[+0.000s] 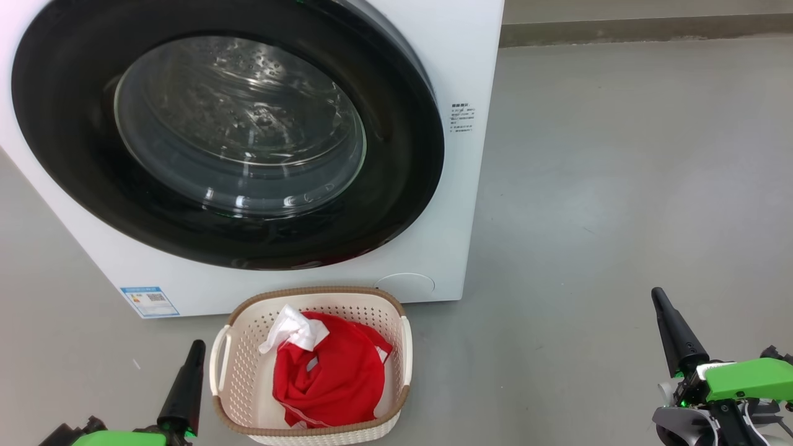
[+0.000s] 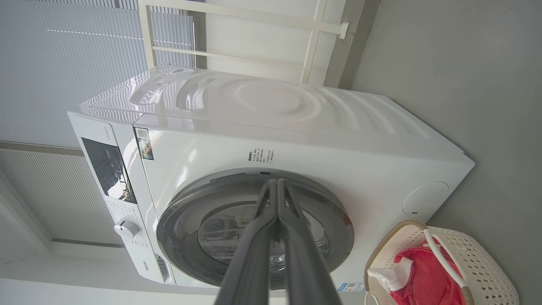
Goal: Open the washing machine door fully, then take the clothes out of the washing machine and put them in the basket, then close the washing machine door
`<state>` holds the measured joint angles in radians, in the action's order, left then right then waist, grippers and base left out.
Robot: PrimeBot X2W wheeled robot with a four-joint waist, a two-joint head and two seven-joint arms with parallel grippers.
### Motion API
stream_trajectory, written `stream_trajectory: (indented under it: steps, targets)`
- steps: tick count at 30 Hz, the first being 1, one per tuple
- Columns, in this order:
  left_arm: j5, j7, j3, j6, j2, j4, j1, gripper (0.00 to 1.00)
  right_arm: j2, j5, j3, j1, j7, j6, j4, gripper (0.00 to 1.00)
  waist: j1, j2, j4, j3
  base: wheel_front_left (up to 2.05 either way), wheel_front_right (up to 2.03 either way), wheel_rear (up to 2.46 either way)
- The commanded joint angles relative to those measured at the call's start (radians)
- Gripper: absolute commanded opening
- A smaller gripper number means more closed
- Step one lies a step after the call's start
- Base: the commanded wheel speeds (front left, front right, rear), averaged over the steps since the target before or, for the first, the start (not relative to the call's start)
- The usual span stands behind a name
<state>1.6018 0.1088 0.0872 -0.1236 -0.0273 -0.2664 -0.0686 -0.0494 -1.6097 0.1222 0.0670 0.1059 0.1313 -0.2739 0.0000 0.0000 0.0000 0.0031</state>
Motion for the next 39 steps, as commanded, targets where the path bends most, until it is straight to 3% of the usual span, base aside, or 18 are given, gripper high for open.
stream_trajectory:
  steps: [1,39]
  targets:
    - [0.007,0.004,0.026,-0.007,-0.023,0.021,-0.039,0.00,-0.004,-0.002,-0.013,0.041,0.004,-0.001,0.029,0.00,0.0000,0.0000,0.000,0.000,0.00,0.00,0.00]
    - [0.007,0.004,0.026,-0.007,-0.023,0.021,-0.039,0.00,-0.003,0.000,-0.010,0.041,0.006,-0.001,0.029,0.00,0.0000,0.0000,0.000,0.000,0.00,0.00,0.00]
